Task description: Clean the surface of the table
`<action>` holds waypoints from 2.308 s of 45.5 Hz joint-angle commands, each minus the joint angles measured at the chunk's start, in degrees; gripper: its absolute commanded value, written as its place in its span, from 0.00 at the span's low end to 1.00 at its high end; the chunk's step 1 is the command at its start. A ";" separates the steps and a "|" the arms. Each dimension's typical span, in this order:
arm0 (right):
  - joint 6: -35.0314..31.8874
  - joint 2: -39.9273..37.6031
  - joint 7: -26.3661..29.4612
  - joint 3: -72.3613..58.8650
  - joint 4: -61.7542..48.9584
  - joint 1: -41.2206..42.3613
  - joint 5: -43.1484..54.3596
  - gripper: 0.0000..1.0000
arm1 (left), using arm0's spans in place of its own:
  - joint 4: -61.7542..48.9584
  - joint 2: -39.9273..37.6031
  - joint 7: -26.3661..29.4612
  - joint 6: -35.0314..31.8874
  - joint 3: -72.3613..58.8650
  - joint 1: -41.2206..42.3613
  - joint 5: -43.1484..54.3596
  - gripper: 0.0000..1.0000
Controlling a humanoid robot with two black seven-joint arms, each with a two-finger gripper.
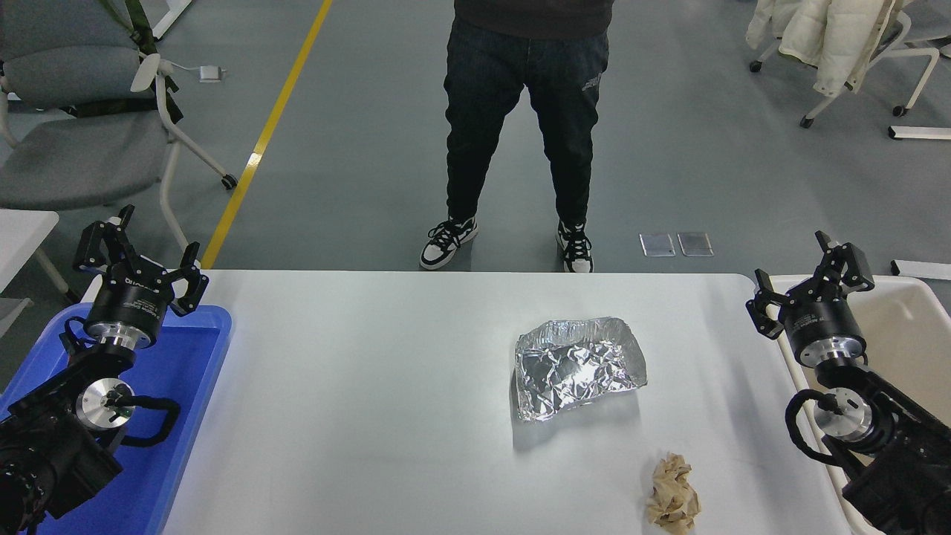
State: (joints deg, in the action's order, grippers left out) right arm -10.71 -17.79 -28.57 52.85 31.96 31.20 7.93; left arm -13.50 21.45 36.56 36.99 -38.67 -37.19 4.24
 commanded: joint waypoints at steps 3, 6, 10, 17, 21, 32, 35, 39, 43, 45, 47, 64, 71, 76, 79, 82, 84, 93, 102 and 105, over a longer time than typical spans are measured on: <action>4.03 -1.63 9.04 -0.73 6.26 1.32 -0.37 1.00 | -0.03 0.00 0.00 0.01 0.00 -0.08 -0.02 1.00; 5.00 -4.00 11.95 -0.99 11.00 1.23 -0.37 1.00 | -0.03 0.00 0.00 0.10 0.00 -0.08 -0.02 1.00; 5.61 -7.08 14.59 -2.13 17.77 0.97 -0.37 1.00 | 0.06 0.00 0.00 0.10 0.00 -0.08 -0.02 1.00; 7.20 -11.91 15.38 -9.06 23.13 2.63 0.24 1.00 | -0.03 0.00 0.00 0.10 0.00 0.01 -0.02 1.00; 7.11 -14.29 15.47 -14.60 24.90 5.36 0.68 1.00 | 0.06 0.00 0.00 0.10 0.00 0.01 -0.02 1.00; 7.46 -16.06 23.99 -35.96 32.55 20.39 10.00 1.00 | 0.06 0.00 0.00 0.10 0.00 0.01 -0.02 1.00; 7.46 -14.56 26.01 -39.66 32.55 23.46 10.87 1.00 | -0.03 0.00 0.00 0.10 0.00 0.01 -0.02 1.00; 7.20 -13.33 26.72 -41.86 32.46 25.93 12.37 1.00 | 0.06 0.00 0.00 0.10 0.00 0.01 -0.02 1.00; 6.93 -11.49 27.07 -42.65 32.46 26.63 14.47 1.00 | -0.03 0.00 0.00 0.10 0.00 -0.08 -0.02 1.00; 6.93 -10.17 28.12 -43.00 32.46 26.72 16.32 1.00 | -0.03 0.00 0.00 0.10 0.00 -0.08 -0.02 1.00; 7.02 -9.38 30.23 -43.53 32.46 26.72 18.08 1.00 | -0.03 0.00 0.00 0.18 0.00 -0.08 -0.02 1.00; 6.84 -8.76 37.36 -49.33 32.02 26.55 41.44 1.00 | -0.03 0.00 0.00 0.18 0.00 -0.08 -0.02 1.00; 6.76 -8.76 37.36 -51.71 31.32 26.55 54.19 1.00 | -0.03 0.00 0.00 0.18 0.00 -0.08 -0.02 1.00; 6.93 -8.05 36.83 -52.76 27.89 26.28 59.74 1.00 | -0.03 0.00 0.00 0.18 0.00 -0.08 -0.02 1.00; 7.28 -7.88 36.83 -54.25 26.75 26.20 61.41 1.00 | -0.03 0.00 0.00 0.18 0.00 -0.08 -0.02 1.00; 8.25 -6.83 36.83 -56.27 24.39 26.02 62.47 1.00 | -0.03 0.00 0.00 0.18 0.00 -0.08 -0.02 1.00; 9.04 -5.69 36.74 -56.54 23.50 25.67 62.73 1.00 | -0.03 0.00 0.00 0.27 0.00 -0.08 -0.02 1.00; 14.22 0.02 35.08 -59.08 16.83 22.86 65.02 1.00 | -0.03 0.00 0.00 0.27 0.00 -0.08 -0.02 1.00; 18.27 4.25 31.73 -64.19 11.46 21.80 64.75 1.00 | -0.03 0.00 0.00 0.27 0.00 -0.08 -0.02 1.00; 18.88 4.34 31.64 -64.19 9.88 20.92 64.67 1.00 | -0.03 0.00 0.00 0.27 0.00 -0.08 -0.02 1.00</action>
State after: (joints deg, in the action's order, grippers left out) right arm 4.29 -16.97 5.02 -7.84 47.91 54.26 71.47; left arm -13.51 21.45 36.56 37.25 -38.67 -37.26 4.22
